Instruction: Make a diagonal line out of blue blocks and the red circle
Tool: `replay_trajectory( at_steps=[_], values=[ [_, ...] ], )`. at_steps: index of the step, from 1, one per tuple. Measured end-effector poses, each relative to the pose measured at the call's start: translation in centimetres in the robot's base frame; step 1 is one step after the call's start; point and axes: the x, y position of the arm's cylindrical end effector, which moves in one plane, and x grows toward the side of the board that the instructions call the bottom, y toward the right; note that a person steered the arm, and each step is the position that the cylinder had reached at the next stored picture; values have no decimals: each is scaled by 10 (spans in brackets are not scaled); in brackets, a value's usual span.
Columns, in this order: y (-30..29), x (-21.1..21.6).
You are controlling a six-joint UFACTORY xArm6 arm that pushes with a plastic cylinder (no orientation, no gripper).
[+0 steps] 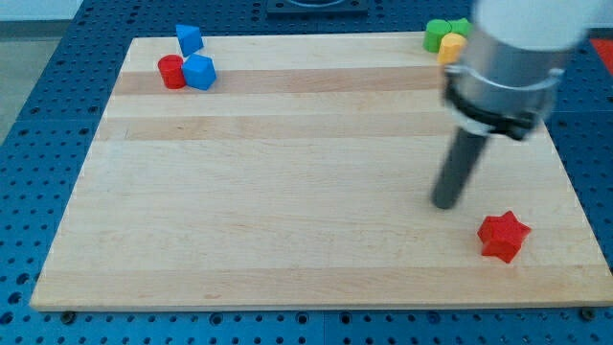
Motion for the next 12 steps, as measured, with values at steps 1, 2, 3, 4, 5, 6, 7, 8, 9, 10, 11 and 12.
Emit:
replay_trajectory(
  at_steps=[1, 2, 3, 4, 5, 6, 7, 8, 9, 10, 11, 12],
  values=[
    [-119, -3],
    [-276, -30],
    [-390, -87],
    [-417, -106],
    [-416, -127],
    [-416, -215],
    [-408, -280],
    [-364, -295],
    [-316, -268],
    [-282, -218],
    [-277, -186],
    [-277, -221]
  ],
)
